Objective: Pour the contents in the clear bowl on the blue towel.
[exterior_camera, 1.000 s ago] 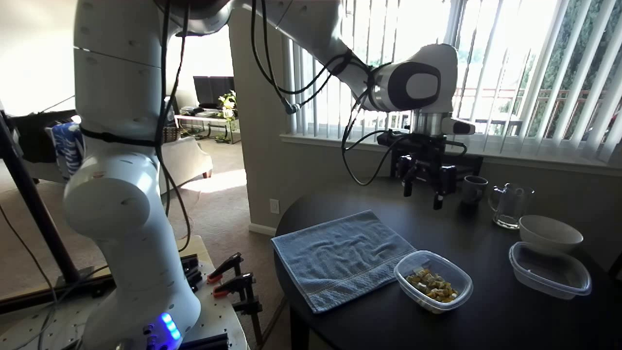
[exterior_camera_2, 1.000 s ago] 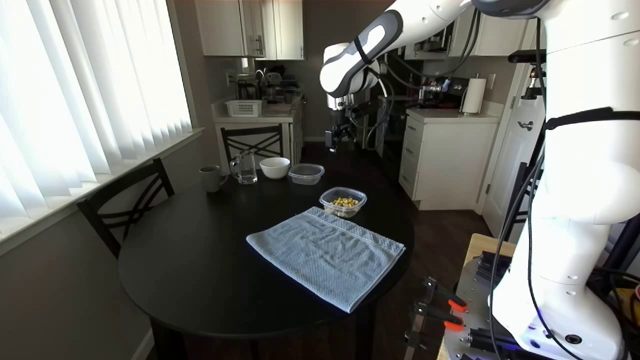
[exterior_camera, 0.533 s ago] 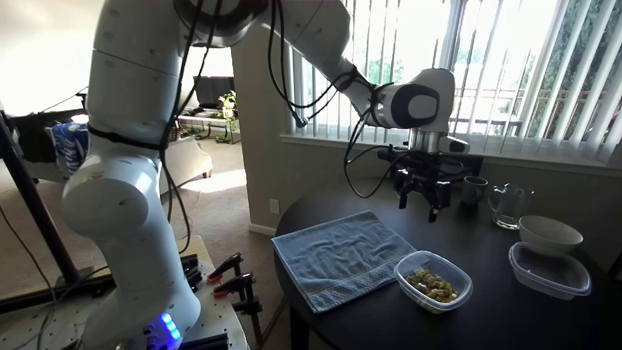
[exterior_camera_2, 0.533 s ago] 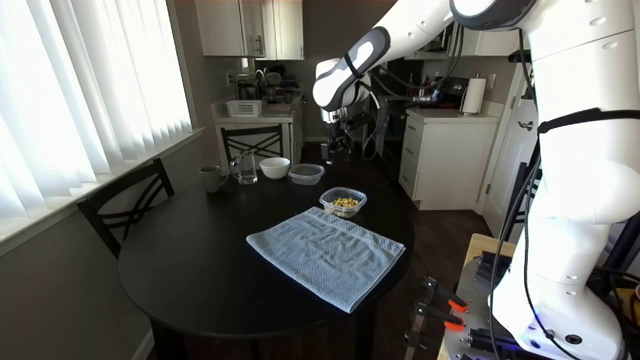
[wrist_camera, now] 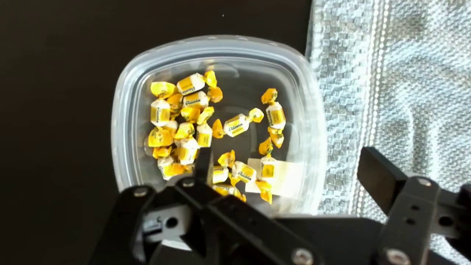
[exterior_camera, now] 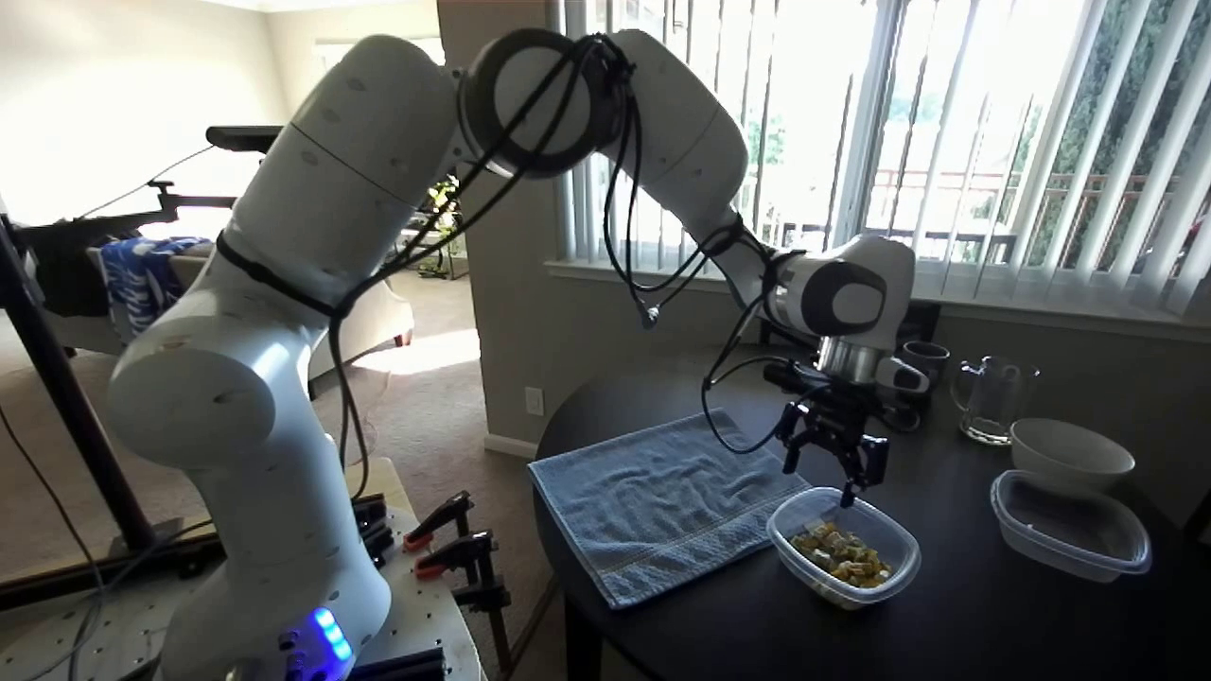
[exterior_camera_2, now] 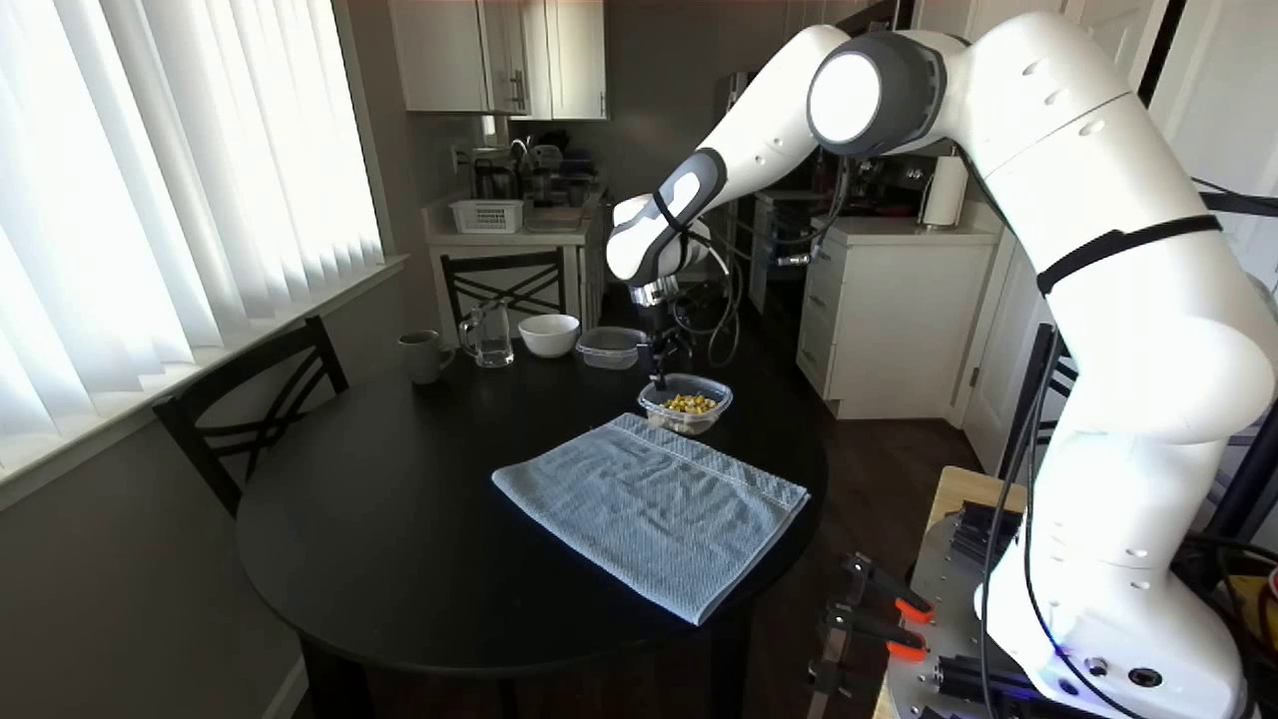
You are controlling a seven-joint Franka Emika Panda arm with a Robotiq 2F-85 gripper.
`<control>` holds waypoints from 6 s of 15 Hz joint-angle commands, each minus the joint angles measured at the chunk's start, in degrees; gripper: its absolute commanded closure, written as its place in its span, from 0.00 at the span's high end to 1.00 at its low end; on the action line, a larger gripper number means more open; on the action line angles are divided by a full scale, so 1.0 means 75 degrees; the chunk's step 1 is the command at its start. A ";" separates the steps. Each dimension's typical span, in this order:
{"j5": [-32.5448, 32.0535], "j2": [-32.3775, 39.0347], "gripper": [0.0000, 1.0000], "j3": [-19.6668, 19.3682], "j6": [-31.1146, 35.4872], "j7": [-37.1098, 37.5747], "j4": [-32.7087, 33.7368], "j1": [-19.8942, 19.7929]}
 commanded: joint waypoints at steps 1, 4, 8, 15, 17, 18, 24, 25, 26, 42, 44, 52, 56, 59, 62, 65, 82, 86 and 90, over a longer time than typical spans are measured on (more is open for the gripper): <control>0.0202 0.0788 1.00 0.0377 -0.0776 -0.0738 0.0902 -0.0296; 0.0080 0.1264 1.00 0.0522 -0.1333 -0.0997 0.1359 -0.0236; 0.0064 0.1746 1.00 0.0617 -0.1872 -0.0946 0.1876 -0.0148; 0.0080 0.2085 0.74 0.0652 -0.1688 -0.0868 0.2245 -0.0096; 0.0086 0.2056 0.60 0.0660 -0.1631 -0.0835 0.2218 -0.0089; 0.0081 0.2059 0.53 0.0660 -0.1607 -0.0825 0.2223 -0.0083; 0.0107 0.2028 0.15 0.0638 -0.1508 -0.0730 0.2173 -0.0094; 0.0116 0.2010 0.08 0.0633 -0.1481 -0.0706 0.2147 -0.0098; 0.0121 0.1987 0.04 0.0626 -0.1441 -0.0683 0.2116 -0.0101; 0.0124 0.1862 0.31 0.0360 -0.0991 -0.0112 0.2091 -0.0159; 0.0157 0.1825 0.17 0.0368 -0.0949 -0.0116 0.2058 -0.0191; 0.0315 0.1564 0.02 0.0350 -0.0635 -0.0122 0.1850 -0.0430; 0.0385 0.1464 0.02 0.0287 -0.0616 0.0032 0.1752 -0.0455; 0.0121 0.1286 0.02 0.0222 -0.0871 0.0072 0.1462 -0.0199; 0.0298 0.0919 0.02 0.0510 -0.1379 -0.0102 0.0947 -0.0022; 0.0804 0.0340 0.03 0.0878 -0.2063 -0.0013 0.0279 0.0112; 0.1120 -0.0636 0.03 0.1638 -0.4729 -0.3955 -0.0086 0.0070; 0.1099 -0.0324 0.03 0.1586 -0.6008 -0.5483 0.0660 -0.0078; 0.0910 0.0110 0.03 0.1603 -0.7283 -0.6374 0.1188 0.0131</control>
